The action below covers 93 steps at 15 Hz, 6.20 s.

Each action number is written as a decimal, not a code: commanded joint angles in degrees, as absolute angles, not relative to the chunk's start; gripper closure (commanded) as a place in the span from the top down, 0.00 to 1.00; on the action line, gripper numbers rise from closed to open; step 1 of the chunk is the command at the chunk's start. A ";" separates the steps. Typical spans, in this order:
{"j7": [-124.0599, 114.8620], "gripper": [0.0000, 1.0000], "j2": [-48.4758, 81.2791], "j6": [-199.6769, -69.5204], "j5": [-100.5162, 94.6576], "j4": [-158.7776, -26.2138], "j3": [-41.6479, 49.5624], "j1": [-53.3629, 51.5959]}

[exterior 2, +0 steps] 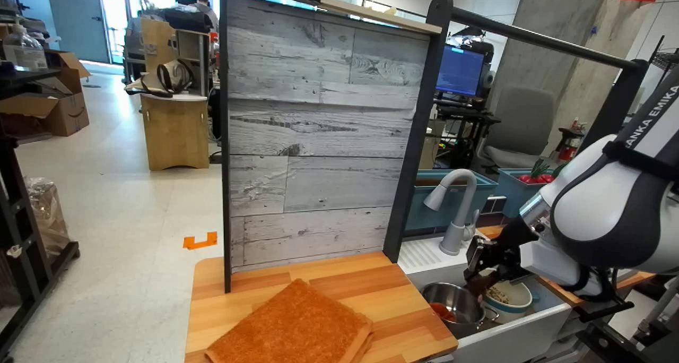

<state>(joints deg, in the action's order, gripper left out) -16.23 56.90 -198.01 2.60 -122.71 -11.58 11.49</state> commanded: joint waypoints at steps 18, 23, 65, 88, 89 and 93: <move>-11.96 1.00 32.91 -181.79 14.34 -134.03 -2.62 10.39; -12.36 1.00 25.33 -160.78 16.08 -134.57 -5.25 13.76; -26.29 0.54 58.70 -185.98 23.83 -107.25 5.46 18.13; -19.04 0.33 53.07 -198.14 17.16 -118.86 -11.51 32.65; -19.73 0.25 52.82 -198.50 16.69 -119.48 -11.68 32.79; -21.57 0.18 52.51 -196.24 18.09 -119.82 -9.80 30.80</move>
